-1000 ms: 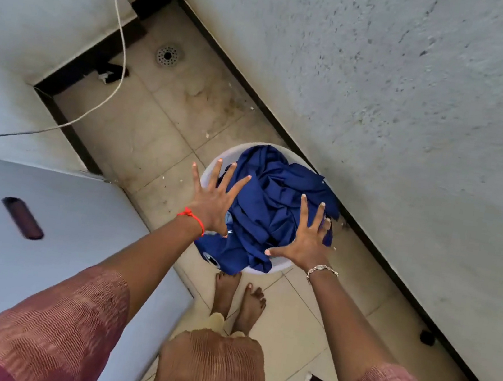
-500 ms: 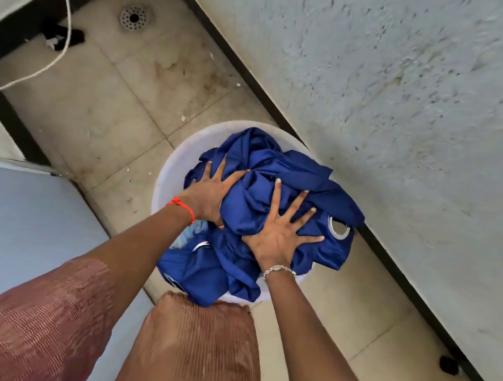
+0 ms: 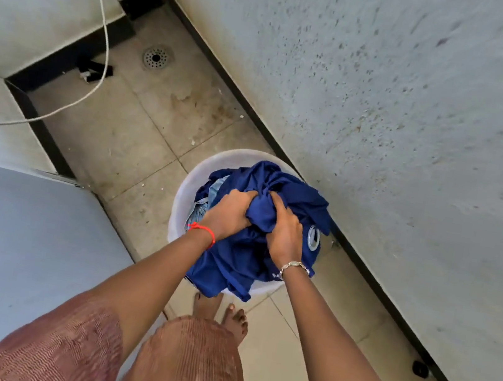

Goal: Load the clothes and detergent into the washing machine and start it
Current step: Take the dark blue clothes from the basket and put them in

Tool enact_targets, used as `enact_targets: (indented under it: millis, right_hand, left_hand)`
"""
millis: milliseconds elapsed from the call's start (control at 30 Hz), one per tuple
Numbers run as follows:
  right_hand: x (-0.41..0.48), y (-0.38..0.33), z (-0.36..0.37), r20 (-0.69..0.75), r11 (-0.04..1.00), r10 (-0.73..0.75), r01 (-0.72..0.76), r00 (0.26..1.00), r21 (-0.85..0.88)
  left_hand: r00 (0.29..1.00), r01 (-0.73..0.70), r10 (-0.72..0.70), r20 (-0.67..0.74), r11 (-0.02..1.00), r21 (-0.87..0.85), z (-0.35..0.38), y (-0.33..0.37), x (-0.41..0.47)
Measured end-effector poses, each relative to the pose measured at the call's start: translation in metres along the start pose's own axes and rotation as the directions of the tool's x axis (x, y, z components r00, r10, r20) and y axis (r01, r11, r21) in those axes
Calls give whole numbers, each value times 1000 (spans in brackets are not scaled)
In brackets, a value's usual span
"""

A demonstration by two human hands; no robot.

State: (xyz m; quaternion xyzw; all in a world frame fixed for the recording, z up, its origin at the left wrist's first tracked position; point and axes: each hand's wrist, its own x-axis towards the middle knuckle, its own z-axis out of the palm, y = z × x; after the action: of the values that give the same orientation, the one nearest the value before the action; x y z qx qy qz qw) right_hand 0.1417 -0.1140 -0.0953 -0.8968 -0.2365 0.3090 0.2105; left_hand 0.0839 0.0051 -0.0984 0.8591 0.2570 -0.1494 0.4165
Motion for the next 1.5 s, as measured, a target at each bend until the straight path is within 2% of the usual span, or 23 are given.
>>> enact_targets:
  millis: [133, 267, 367, 500, 567, 633, 733, 800, 900, 967, 1133, 1300, 1500]
  right_hand:
    - [-32, -39, -52, -56, 989, -30, 38, 998, 141]
    - [-60, -66, -93, 3, 992, -81, 81, 997, 98]
    - [-72, -64, -94, 66, 992, -118, 114, 991, 61]
    - [-77, -40, -66, 234, 987, -113, 136, 966, -84]
    - [-73, -27, -51, 300, 958, -69, 146, 951, -245]
    - [-67, -15, -43, 307, 916, -28, 147, 951, -374]
    - [-50, 0, -35, 329, 880, 15, 144, 944, -453]
    - [-36, 8, -32, 371, 846, 35, 171, 928, -506]
    - [-15, 22, -20, 419, 804, 55, 208, 907, -556]
    - [-6, 32, -8, 436, 817, 65, 203, 898, -539]
    - [9, 58, 30, 382, 841, 45, 171, 923, -513]
    - [23, 69, 62, 233, 792, -16, 154, 972, -591]
    - [41, 76, 86, 181, 745, -90, 187, 979, -640]
  left_hand:
    - [995, -36, 34, -96, 999, -26, -46, 45, -38]
    - [992, -65, 59, -109, 996, -52, -78, 76, -77]
    - [996, -5, 2, -94, 1000, -29, -75, 76, -94]
    - [994, 78, -72, -83, 994, 73, -47, 50, -108]
    - [995, 95, -87, -49, 976, 195, -31, 32, -112]
    - [990, 123, -136, 29, 954, 273, -19, 13, -115]
    - [930, 232, -325, 170, 882, 410, 0, -18, -113]
    - [901, 259, -393, 184, 828, 498, 9, -30, -109]
    - [903, 251, -385, 191, 833, 494, 24, -39, -98]
    - [892, 262, -396, 216, 845, 466, 35, -42, -90]
    - [886, 312, -437, 155, 809, 498, 60, -62, -66]
    - [896, 303, -431, 108, 770, 561, 78, -84, -44]
    - [928, 286, -372, 29, 761, 583, 96, -100, -27]
